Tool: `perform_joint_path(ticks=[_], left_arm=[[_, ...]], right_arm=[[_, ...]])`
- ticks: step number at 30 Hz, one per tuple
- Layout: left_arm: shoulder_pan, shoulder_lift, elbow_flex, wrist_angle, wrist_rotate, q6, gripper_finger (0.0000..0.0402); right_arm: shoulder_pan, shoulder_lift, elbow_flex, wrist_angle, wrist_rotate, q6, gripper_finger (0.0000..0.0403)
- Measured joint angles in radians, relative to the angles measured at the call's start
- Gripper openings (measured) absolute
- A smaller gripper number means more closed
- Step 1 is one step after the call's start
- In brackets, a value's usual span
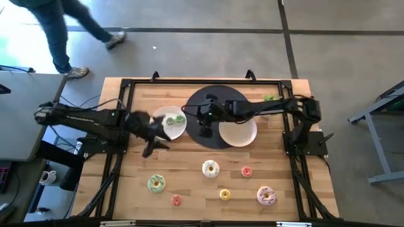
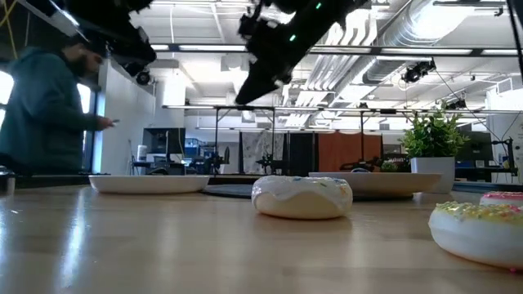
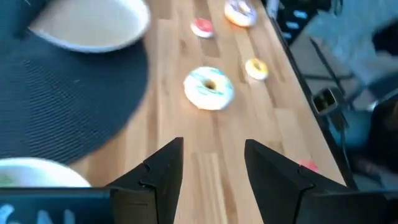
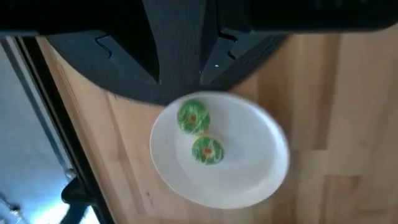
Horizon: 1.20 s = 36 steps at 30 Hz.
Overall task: Pick & Place donuts
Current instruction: Put the left small pink donut into the white plate
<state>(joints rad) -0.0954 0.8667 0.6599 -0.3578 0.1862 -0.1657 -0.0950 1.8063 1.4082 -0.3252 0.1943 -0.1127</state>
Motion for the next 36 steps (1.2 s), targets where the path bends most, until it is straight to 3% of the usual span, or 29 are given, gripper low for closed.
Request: perform_joint_path(ticks=[6, 12, 21, 29, 36], left_arm=[[-0.274, 0.139, 0.001, 0.09, -0.184, -0.081, 0.017], [-0.431, 0.348, 0.001, 0.281, -0.25, -0.178, 0.017], [-0.477, 0.631, 0.001, 0.492, -0.222, -0.31, 0.017], [-0.509, 0.77, 0.001, 0.716, -0.126, -0.306, 0.017], [-0.574, 0.837, 0.029, 0.722, -0.201, -0.31, 0.017]], right_arm=[[0.02, -0.119, 0.0, -0.123, 0.002, 0.011, 0.0114], [0.024, -0.163, 0.0, -0.128, 0.001, 0.062, 0.0114], [0.024, -0.159, 0.0, -0.134, 0.001, 0.063, 0.0114], [0.024, -0.158, 0.0, -0.135, 0.001, 0.09, 0.0114], [0.024, -0.157, 0.0, -0.135, 0.001, 0.09, 0.0114]])
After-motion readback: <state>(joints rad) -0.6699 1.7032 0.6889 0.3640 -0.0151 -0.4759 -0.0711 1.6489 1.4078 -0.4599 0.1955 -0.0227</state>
